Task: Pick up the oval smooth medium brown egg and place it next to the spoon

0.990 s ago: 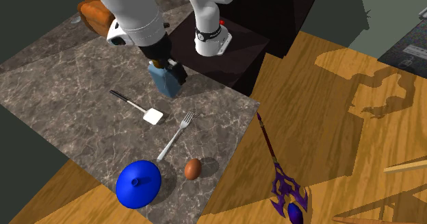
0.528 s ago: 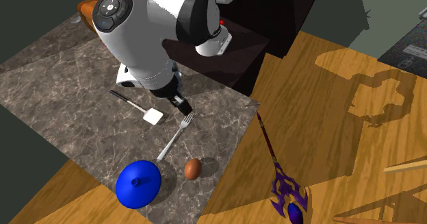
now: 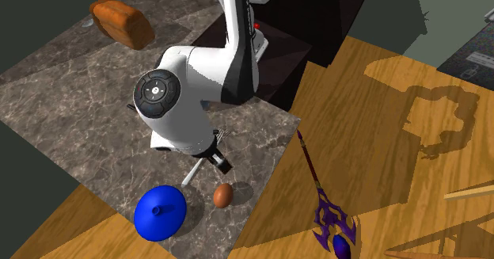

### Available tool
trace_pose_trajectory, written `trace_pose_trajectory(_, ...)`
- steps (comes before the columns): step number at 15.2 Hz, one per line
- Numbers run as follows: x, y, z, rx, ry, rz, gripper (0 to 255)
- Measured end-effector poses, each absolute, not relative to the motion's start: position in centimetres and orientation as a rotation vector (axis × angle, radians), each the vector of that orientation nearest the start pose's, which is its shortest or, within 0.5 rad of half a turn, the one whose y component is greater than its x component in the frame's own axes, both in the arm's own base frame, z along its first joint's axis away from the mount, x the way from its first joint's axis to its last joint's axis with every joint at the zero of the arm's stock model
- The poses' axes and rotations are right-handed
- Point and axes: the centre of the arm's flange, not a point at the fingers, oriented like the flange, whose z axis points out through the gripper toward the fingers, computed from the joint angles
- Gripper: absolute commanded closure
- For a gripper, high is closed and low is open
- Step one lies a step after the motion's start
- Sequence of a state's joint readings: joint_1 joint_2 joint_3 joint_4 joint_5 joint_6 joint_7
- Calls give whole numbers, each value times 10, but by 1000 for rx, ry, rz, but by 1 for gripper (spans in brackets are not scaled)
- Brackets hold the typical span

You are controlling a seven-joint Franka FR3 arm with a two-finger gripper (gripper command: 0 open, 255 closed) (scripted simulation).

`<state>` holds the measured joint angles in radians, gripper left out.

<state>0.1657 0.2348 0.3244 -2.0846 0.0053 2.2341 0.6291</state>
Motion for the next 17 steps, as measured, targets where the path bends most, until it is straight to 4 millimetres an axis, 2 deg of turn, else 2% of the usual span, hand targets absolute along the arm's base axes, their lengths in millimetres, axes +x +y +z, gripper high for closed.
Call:
trace_pose_trajectory(7, 555, 324, 254, -3130, 219, 147, 0)
trace_pose_trajectory(9, 564, 339, 240, -3137, 217, 144, 0)
trace_pose_trajectory(17, 568, 343, 198, -3141, 217, 141, 0)
